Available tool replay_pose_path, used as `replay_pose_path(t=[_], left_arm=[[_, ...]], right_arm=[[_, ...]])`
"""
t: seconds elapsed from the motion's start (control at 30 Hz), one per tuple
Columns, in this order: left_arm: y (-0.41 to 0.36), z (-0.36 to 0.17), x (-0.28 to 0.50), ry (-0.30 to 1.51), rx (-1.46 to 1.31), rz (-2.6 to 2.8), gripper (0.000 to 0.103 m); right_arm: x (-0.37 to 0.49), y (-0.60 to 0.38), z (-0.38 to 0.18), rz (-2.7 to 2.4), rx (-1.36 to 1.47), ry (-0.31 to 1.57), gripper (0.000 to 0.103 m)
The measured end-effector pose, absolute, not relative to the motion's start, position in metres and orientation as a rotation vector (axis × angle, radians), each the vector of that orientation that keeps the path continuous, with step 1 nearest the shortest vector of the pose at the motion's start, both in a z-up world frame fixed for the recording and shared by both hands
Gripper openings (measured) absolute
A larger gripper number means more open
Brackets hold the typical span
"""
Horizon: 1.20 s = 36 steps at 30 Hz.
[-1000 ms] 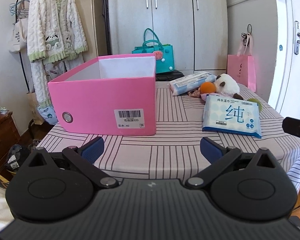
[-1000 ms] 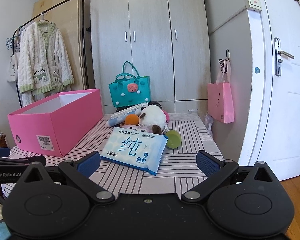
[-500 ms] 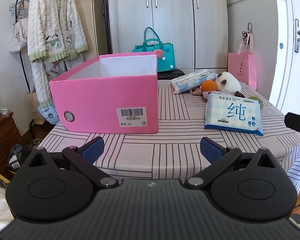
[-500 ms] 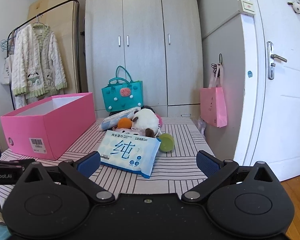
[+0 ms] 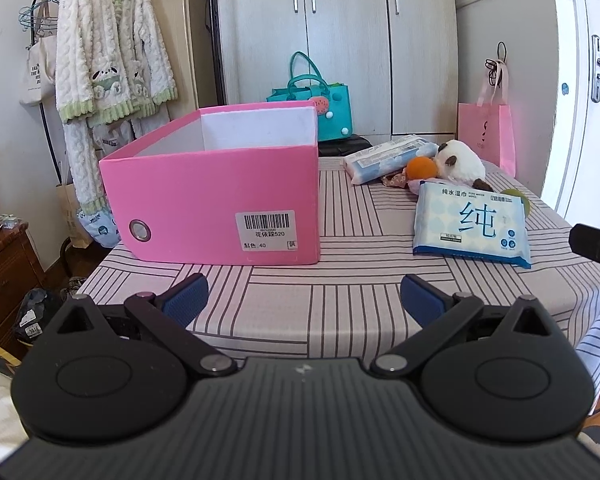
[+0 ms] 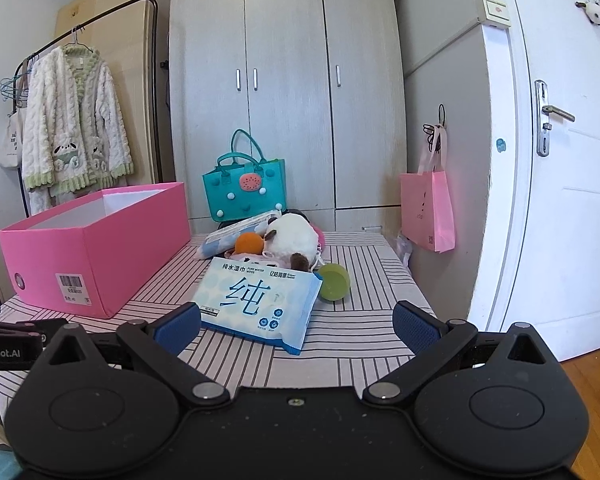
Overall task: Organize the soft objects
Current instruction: 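Move both tools toward the wet-wipes pack on the table, then close the left tool on the blue-and-white wet-wipes pack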
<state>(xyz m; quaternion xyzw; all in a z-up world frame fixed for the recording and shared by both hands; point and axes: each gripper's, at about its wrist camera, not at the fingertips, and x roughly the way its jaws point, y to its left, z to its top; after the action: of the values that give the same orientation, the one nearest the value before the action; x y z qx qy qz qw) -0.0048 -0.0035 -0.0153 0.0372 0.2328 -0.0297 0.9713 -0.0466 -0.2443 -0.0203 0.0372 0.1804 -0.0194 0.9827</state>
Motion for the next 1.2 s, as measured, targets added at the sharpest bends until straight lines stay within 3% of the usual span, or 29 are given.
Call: replay_pose_path(t=[0.23, 0.43, 0.97, 1.2], left_arm=[[0.000, -0.002, -0.008, 0.459, 0.100, -0.096, 0.103], [0.004, 0.026, 0.001, 0.448, 0.035, -0.168, 0.103], [-0.051, 0.044, 0.055, 0.445, 0.051, -0.479, 0.103], [-0.057, 0.036, 0.080, 0.422, -0.056, -0.567, 0.096]], right_arm=[[-0.046, -0.250, -0.020, -0.054, 0.044, 0.291, 0.103], [-0.025, -0.295, -0.005, 0.011, 0.317, 0.333, 0.103], [0.039, -0.311, -0.038, 0.154, 0.312, 0.603, 0.100], [0.058, -0.306, -0.050, 0.207, 0.298, 0.636, 0.097]])
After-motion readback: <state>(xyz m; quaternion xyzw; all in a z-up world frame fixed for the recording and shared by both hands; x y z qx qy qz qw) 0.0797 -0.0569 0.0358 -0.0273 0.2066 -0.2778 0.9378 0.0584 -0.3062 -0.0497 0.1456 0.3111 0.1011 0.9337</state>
